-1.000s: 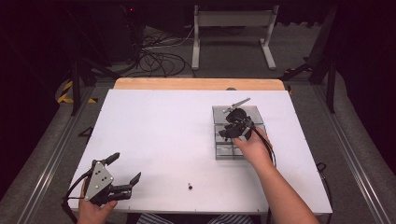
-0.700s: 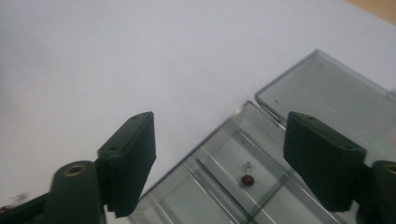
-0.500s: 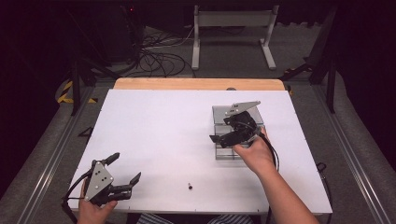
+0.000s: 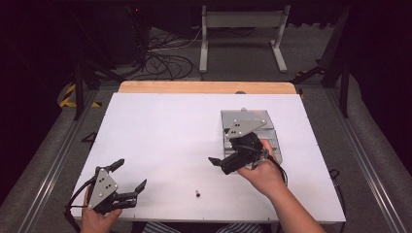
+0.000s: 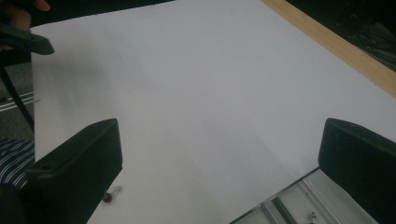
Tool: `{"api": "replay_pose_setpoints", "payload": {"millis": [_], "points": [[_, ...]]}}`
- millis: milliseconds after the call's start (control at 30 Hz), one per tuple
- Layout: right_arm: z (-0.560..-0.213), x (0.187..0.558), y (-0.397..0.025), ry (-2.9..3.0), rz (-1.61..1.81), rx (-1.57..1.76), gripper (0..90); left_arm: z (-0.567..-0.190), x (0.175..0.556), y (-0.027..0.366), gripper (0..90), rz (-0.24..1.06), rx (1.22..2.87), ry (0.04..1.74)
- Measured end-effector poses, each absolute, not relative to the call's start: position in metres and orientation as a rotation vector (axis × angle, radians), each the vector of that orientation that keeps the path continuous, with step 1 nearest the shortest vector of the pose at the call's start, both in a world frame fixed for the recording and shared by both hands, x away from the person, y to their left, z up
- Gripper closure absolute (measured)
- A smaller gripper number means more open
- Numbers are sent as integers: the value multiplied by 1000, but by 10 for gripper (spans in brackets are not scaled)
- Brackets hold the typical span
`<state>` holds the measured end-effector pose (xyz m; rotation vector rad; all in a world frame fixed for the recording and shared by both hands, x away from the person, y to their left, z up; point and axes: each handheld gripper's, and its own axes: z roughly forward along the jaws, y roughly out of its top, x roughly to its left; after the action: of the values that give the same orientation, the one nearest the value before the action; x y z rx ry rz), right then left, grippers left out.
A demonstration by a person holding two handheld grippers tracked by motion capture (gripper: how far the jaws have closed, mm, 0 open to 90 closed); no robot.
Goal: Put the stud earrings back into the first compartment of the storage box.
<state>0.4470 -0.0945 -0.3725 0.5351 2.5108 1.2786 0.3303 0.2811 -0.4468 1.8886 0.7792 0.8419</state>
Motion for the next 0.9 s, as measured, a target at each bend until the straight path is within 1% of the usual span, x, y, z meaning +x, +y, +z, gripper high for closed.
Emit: {"api": "replay_pose_setpoints", "payload": {"millis": [333,900], "points": [[-386,427,-84,2559,1295,437,3,-447,331,281,98,844,1890,778],[-423,410,-66,2671,1272,362,0,-447,330,281,98,840,1888,781]]}}
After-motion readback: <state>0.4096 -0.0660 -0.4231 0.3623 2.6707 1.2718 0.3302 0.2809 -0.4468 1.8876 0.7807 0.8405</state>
